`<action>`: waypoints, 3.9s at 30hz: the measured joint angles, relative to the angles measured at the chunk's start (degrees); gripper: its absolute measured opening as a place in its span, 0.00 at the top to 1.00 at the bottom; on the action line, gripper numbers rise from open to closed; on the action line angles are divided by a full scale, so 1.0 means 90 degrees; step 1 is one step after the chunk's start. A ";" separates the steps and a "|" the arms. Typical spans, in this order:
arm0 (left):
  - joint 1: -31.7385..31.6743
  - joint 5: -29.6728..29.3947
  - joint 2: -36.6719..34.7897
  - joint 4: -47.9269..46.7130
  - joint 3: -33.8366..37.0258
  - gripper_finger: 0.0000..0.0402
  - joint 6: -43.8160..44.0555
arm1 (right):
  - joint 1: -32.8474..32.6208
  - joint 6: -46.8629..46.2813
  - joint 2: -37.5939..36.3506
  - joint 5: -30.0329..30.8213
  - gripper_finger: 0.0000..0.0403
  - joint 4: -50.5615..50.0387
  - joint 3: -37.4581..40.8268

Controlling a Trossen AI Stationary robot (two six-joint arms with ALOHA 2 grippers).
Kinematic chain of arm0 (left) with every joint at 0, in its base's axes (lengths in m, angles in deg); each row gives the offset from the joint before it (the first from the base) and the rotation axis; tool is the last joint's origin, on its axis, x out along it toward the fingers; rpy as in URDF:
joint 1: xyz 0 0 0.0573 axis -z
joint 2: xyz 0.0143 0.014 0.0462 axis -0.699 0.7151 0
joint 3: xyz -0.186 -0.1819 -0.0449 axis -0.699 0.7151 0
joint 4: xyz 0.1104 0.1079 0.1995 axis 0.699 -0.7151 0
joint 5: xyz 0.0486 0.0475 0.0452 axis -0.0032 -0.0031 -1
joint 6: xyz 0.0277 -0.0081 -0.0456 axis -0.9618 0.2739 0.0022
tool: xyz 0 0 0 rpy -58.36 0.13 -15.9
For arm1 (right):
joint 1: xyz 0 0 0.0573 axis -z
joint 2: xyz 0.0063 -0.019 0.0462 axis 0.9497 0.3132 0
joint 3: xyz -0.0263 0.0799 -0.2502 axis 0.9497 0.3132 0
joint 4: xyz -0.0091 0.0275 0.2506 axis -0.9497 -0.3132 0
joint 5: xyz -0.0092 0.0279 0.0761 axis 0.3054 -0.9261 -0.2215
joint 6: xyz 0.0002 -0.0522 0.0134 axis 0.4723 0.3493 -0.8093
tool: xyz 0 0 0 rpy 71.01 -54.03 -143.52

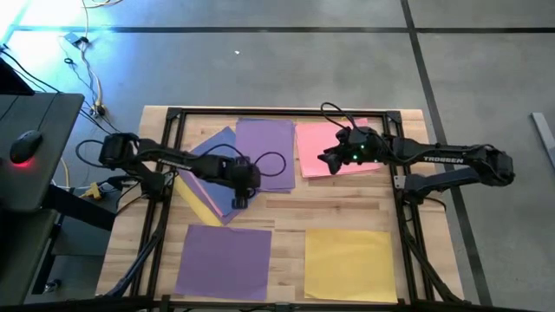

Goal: Organize paper
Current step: Stack the purple paper on the bottom left of the table

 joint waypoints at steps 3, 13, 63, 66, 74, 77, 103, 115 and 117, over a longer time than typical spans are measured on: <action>-0.0007 -0.0166 0.0085 0.0259 0.0214 0.57 -0.0005 | -0.0061 -0.0145 0.0000 0.0083 0.58 0.0002 0.0000; -0.0001 0.0023 0.0758 0.0763 0.0382 0.63 -0.0164 | -0.0115 -0.0492 -0.0002 0.0137 0.58 -0.0012 0.0000; -0.0005 0.0211 0.1313 0.0753 -0.0155 0.47 0.0377 | -0.0115 -0.0512 0.0000 -0.0021 0.58 -0.0311 0.0002; 0.0052 0.0165 0.1282 0.0706 -0.0150 0.63 0.0296 | -0.0115 -0.0561 0.0000 -0.0004 0.58 -0.0350 0.0002; 0.0061 0.0313 0.1253 0.0116 -0.0437 0.96 0.0271 | -0.0115 -0.0561 0.0000 0.0025 0.58 -0.0352 0.0002; 0.0073 0.0338 0.1164 -0.0125 -0.0639 0.96 0.0231 | -0.0115 -0.0557 0.0000 0.0027 0.58 -0.0355 0.0002; 0.0000 0.0714 0.1447 -0.0638 -0.1000 0.75 0.0067 | -0.0693 0.0155 0.1098 -0.0619 0.58 0.0243 0.0002; -0.0044 0.1178 0.1373 -0.1188 -0.1145 0.99 0.0744 | -0.0739 0.0165 0.1098 -0.0525 0.58 0.0242 0.0002; -0.0041 0.1178 0.1320 -0.1378 -0.1145 0.98 0.0780 | -0.0739 0.0170 0.1098 -0.0524 0.58 0.0242 0.0002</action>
